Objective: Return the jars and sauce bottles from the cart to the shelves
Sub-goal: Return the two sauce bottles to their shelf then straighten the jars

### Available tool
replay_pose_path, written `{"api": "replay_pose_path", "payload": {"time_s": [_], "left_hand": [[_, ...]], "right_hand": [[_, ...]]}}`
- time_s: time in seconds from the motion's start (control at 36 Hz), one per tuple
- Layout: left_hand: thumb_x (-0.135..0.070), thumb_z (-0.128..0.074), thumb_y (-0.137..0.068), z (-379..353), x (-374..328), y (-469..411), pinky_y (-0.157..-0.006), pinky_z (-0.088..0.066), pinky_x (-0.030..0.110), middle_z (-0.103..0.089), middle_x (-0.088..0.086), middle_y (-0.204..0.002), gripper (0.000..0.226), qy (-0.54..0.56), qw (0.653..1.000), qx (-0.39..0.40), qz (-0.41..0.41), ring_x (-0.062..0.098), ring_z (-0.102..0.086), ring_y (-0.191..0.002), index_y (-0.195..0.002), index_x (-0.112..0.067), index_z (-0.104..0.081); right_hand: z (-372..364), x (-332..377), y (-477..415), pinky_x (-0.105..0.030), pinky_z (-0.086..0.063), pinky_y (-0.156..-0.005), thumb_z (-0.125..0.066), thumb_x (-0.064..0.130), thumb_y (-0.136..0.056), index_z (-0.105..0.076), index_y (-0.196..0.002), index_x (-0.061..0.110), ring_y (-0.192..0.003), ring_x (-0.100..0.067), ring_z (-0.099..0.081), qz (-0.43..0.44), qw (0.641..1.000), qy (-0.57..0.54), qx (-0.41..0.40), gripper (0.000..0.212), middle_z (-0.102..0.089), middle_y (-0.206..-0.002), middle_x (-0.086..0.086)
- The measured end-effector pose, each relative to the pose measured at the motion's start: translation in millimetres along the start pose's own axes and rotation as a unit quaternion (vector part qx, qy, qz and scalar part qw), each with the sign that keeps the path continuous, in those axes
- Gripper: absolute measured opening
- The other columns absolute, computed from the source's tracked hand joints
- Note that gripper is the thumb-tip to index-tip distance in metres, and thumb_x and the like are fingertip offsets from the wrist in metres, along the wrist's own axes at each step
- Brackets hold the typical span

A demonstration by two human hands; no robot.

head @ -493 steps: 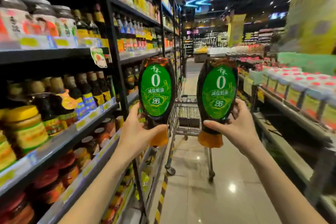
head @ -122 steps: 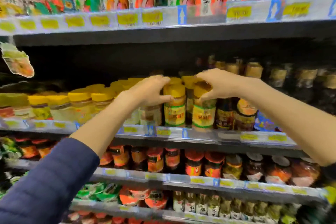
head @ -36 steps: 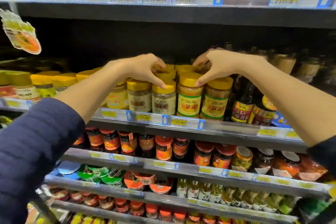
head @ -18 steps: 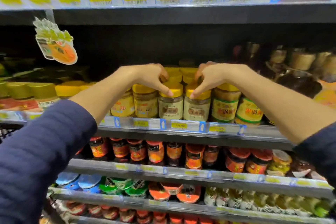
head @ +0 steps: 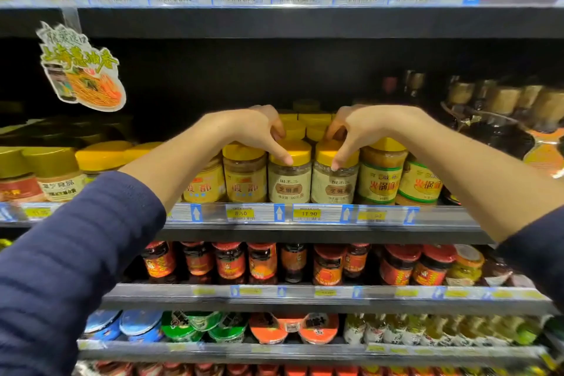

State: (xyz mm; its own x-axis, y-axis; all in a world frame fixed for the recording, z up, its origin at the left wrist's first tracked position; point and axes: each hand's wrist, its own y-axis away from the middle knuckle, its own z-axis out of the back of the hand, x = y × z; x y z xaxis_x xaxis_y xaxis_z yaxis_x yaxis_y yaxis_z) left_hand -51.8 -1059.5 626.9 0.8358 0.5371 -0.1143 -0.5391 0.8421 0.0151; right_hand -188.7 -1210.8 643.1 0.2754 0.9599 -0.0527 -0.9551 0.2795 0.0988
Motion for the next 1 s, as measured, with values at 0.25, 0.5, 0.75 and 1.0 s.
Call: {"api": "replay_pose_path", "payload": {"time_s": [0.25, 0.5, 0.75, 1.0], "left_hand": [[-0.061, -0.070, -0.065, -1.9, 0.1, -0.8, -0.092, -0.050, 0.033, -0.059, 0.005, -0.126, 0.084, 0.010, 1.000, -0.015, -0.011, 0.019, -0.057, -0.112, -0.130, -0.012, -0.051], [-0.062, -0.069, -0.065, -2.1, -2.2, -0.2, -0.088, -0.050, 0.029, -0.060, 0.006, -0.124, 0.084, -0.002, 1.000, -0.026, -0.006, 0.020, -0.057, -0.111, -0.129, -0.011, -0.052], [-0.064, -0.064, -0.068, 19.6, 25.4, 27.7, -0.105, -0.040, 0.039, -0.042, -0.003, -0.144, 0.083, 0.034, 0.999, -0.042, -0.002, 0.018, -0.042, -0.129, -0.138, -0.028, -0.039], [-0.063, -0.066, -0.063, 32.7, 93.0, 71.4, -0.103, -0.040, 0.033, -0.047, -0.003, -0.140, 0.085, 0.025, 0.995, -0.025, 0.089, 0.016, -0.047, -0.125, -0.136, -0.024, -0.044]], "right_hand": [[-1.7, -4.0, -5.5, -0.030, -0.040, -0.092, -0.070, 0.053, -0.070, -0.043, -0.136, 0.025, -0.125, -0.025, -0.045, 0.009, 1.000, -0.011, 0.003, 0.076, -0.044, -0.139, -0.004], [-4.7, -4.9, -6.3, -0.035, -0.043, -0.098, -0.070, 0.057, -0.067, -0.044, -0.135, 0.026, -0.124, -0.026, -0.046, 0.007, 1.000, -0.018, 0.001, 0.079, -0.048, -0.137, -0.004], [14.6, 13.6, -2.3, -0.031, -0.043, -0.091, -0.065, 0.063, -0.068, -0.048, -0.134, 0.020, -0.124, -0.025, -0.046, 0.043, 0.997, -0.023, -0.058, 0.080, -0.044, -0.140, -0.003], [20.9, 90.5, -29.9, -0.030, -0.045, -0.087, -0.064, 0.062, -0.071, -0.044, -0.136, 0.022, -0.122, -0.023, -0.048, 0.133, 0.983, -0.091, -0.088, 0.078, -0.044, -0.140, -0.004]]}}
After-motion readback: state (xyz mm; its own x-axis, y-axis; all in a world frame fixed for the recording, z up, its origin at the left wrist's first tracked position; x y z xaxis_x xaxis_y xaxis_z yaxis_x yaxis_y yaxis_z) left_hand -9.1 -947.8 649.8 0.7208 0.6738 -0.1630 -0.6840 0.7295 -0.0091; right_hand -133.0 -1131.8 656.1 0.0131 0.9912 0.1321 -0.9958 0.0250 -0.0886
